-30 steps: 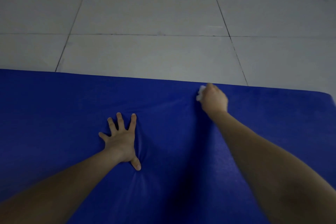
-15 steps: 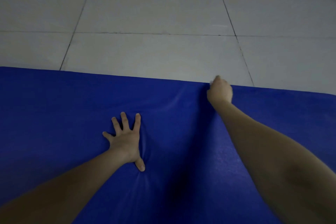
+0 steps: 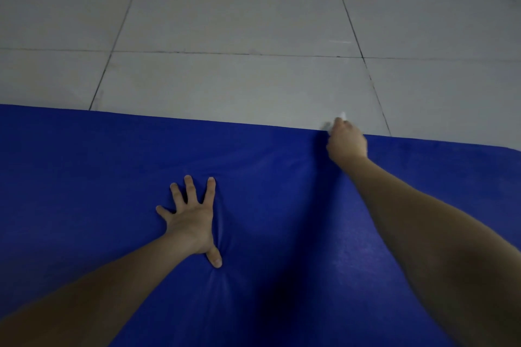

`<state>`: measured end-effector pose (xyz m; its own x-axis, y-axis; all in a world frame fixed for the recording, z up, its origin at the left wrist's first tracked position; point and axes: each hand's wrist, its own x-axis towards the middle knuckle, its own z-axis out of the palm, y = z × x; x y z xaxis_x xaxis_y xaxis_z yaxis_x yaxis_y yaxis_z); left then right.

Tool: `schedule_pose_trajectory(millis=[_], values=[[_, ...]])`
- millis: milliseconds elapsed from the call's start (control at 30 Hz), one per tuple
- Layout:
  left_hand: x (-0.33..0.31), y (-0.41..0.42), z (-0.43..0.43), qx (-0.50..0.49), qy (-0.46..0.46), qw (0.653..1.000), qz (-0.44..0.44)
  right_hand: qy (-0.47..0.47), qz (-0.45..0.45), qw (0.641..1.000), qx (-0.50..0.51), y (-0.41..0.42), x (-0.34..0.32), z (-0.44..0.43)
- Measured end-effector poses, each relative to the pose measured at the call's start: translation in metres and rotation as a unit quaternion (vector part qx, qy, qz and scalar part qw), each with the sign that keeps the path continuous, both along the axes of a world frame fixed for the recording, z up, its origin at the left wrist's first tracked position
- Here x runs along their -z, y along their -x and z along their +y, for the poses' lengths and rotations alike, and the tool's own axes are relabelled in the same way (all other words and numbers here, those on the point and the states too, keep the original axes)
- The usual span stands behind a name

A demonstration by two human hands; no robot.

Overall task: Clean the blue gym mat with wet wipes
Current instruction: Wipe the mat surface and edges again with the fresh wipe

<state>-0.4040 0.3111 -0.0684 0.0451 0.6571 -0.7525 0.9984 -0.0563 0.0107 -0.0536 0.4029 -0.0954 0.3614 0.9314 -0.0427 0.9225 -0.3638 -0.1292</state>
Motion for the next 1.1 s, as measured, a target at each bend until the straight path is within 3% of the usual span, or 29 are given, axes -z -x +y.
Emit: schedule_pose_trajectory(millis=[167,400,500,567,733,867,967,1100], values=[[-0.002,-0.001,0.0,0.005,0.0,1.0,0.005,-0.003,0.036,0.996,0.081,-0.008,-0.001,-0.019],[0.0,-0.001,0.0,0.012,-0.001,1.0,0.01,-0.006,0.159,0.983,-0.094,0.125,0.003,-0.022],[0.0,-0.001,0.001,0.013,-0.001,1.0,0.015,0.003,0.169,0.963,-0.207,0.156,0.005,-0.037],[0.0,0.0,0.001,0.012,0.001,1.0,0.016,0.01,0.136,0.964,-0.231,0.148,0.005,-0.042],[0.001,0.001,0.0,0.011,0.001,1.0,0.01,0.037,0.043,0.996,-0.072,0.08,0.003,-0.046],[0.002,0.0,0.001,0.016,0.002,1.0,0.017,0.006,0.069,0.997,0.028,0.082,0.003,-0.049],[0.004,-0.001,0.001,0.021,-0.003,1.0,0.02,0.006,0.142,0.989,-0.048,0.118,-0.001,-0.054],[0.007,0.0,0.001,0.022,-0.012,0.999,0.029,0.043,0.164,0.962,-0.213,0.143,-0.011,-0.077]])
